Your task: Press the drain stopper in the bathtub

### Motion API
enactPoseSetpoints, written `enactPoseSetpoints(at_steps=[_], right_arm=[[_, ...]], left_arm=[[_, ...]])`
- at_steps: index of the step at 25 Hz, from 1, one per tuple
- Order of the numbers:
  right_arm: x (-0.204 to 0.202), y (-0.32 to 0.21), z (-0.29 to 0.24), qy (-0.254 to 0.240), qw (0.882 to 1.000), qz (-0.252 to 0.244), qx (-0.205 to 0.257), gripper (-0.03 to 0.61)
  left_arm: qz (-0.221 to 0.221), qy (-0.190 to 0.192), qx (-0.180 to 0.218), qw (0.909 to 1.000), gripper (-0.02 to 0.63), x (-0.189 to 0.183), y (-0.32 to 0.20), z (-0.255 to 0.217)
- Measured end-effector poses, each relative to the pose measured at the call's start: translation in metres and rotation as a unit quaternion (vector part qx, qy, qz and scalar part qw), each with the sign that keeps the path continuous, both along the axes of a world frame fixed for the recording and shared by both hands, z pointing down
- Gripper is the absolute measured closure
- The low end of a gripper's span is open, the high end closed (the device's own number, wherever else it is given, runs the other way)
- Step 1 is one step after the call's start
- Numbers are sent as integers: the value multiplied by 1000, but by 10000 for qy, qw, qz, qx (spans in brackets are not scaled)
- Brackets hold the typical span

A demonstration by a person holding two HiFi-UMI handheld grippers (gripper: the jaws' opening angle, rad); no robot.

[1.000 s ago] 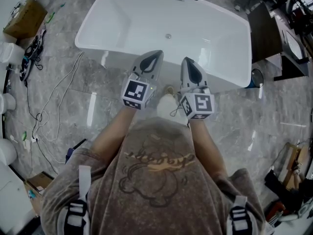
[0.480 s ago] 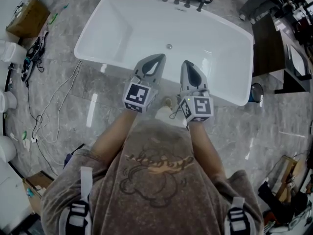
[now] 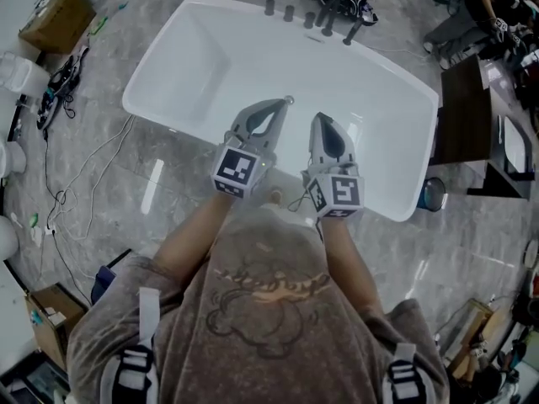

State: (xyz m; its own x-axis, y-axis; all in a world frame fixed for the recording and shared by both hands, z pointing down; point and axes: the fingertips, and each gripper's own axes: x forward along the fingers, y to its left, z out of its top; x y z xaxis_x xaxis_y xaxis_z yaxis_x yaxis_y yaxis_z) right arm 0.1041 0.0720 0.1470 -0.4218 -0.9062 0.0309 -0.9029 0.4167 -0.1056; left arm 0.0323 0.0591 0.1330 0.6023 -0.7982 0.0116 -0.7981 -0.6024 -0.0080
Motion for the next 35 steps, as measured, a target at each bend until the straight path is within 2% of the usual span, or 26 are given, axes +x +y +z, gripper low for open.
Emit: enactPoseSetpoints(at_steps=[6,12,17,29,35], right_arm=[[16,-45,6,-31,9999,-144,-90,572],[14,-69,15,-20,9997,-191,-167,572],[12,-84,19,2,9998,-94,-187,572],[-1,-135,31,-18,9996,246,-127,572],[-10,-164,38,-7,9996,268,-109,573]], left_arm=[[-77,31,-18,10000,614,19,-45,0],[-95,-29,36,9999,614,16,-72,2],[11,-20,96,10000,614,16,-85,5],[369,-32,-134,9992,614,4,-135,23],[587,-62,-55,9982,614,3,-164,31]])
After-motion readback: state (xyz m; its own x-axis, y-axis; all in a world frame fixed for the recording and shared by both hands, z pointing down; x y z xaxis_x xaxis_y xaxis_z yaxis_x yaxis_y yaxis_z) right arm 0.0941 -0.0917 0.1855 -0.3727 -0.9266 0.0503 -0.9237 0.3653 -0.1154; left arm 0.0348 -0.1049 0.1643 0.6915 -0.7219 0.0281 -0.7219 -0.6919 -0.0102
